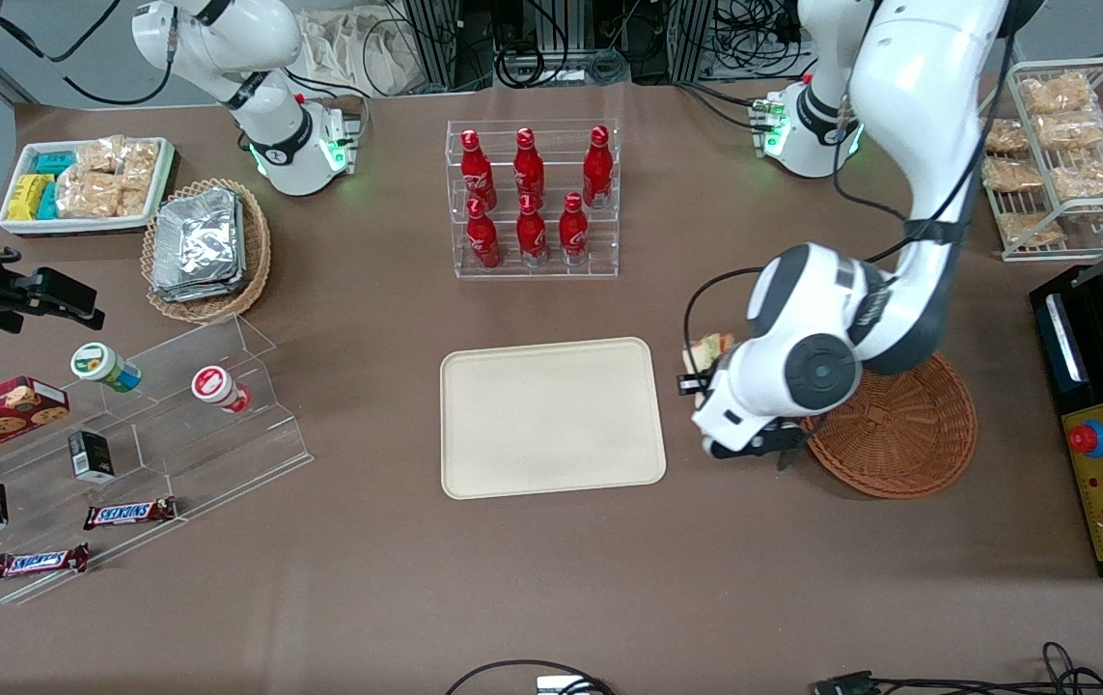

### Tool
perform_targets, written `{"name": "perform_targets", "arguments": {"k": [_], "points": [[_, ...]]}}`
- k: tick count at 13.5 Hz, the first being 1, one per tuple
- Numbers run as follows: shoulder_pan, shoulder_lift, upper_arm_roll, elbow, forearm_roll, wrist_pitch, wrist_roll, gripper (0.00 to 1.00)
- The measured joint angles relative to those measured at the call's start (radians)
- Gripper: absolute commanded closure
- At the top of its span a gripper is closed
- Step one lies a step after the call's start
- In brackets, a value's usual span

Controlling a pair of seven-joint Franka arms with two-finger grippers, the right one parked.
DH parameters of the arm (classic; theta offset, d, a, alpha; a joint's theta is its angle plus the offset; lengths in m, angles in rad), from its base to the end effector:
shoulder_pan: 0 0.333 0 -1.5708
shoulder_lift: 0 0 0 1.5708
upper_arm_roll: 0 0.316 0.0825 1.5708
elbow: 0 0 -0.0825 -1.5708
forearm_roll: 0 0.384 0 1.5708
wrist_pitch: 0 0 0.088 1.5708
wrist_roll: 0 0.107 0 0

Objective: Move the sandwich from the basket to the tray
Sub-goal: 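Carry the held sandwich over to the cream tray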

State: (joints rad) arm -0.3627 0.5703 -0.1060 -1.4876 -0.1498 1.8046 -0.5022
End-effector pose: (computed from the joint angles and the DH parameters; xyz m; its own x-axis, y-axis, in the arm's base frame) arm 0.6032 -0.3073 0.3253 0.9465 0.0843 -0.3115 0.1029 -0.9937 0.0438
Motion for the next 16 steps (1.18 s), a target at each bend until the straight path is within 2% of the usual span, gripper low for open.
{"name": "perform_targets", "arguments": {"k": [4, 13, 14, 15, 16], "points": [[-0.041, 0.113, -0.057, 0.069, -0.001, 0.032, 0.001, 0.68], [-0.064, 0.24, -0.083, 0.08, -0.001, 0.199, 0.002, 0.65], [-0.064, 0.251, -0.083, 0.081, -0.001, 0.205, 0.002, 0.52], [-0.064, 0.26, -0.082, 0.081, -0.001, 0.208, 0.002, 0.01], [-0.064, 0.266, -0.082, 0.081, -0.001, 0.212, 0.002, 0.0]]}}
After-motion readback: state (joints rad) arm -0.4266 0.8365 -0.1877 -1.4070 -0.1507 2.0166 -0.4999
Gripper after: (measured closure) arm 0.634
